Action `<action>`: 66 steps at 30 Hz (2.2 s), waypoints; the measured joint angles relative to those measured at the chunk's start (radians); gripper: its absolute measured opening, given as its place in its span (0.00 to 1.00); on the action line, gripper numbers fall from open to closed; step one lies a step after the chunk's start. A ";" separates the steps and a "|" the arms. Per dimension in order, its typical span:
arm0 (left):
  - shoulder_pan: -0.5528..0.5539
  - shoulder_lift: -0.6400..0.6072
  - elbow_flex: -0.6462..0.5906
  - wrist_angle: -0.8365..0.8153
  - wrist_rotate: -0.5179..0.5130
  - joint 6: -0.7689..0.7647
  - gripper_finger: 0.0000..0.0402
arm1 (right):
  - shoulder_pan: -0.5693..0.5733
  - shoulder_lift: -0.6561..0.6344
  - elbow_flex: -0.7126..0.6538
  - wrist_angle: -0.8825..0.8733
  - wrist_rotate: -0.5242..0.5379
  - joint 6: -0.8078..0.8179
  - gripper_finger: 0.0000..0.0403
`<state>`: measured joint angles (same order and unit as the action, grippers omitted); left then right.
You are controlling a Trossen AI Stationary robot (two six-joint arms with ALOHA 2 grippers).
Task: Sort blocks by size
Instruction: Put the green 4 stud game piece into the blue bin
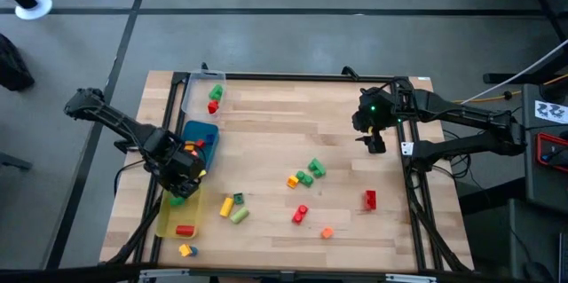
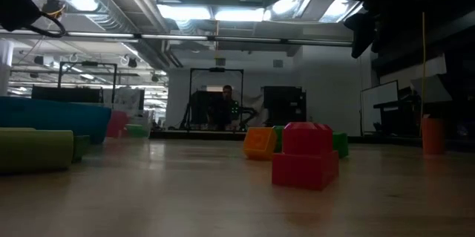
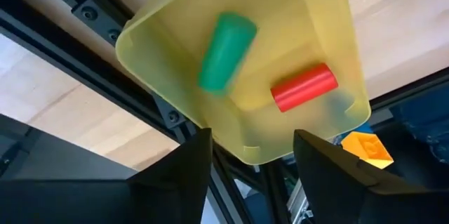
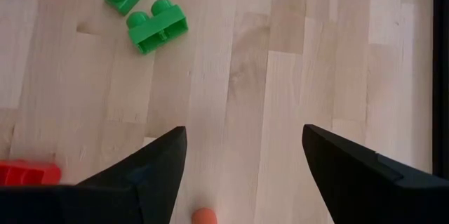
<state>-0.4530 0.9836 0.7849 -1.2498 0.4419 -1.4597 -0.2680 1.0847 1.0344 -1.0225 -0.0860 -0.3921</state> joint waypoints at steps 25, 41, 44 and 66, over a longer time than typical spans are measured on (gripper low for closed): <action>0.003 0.046 0.000 0.588 -0.559 0.268 0.45 | 0.000 0.000 0.000 0.002 0.033 -0.009 0.71; 0.003 0.446 0.000 0.670 -0.619 0.600 0.45 | 0.000 0.000 0.000 0.003 0.031 -0.006 0.71; 0.001 0.469 0.000 0.704 -0.618 0.626 0.45 | 0.000 0.000 0.000 0.003 0.031 -0.006 0.71; -0.035 0.564 0.000 0.831 -0.582 0.757 0.45 | 0.000 0.000 0.000 0.003 0.033 -0.006 0.71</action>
<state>-0.4881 1.5471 0.7845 -0.4184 -0.1403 -0.7025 -0.2680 1.0847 1.0344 -1.0196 -0.0532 -0.3977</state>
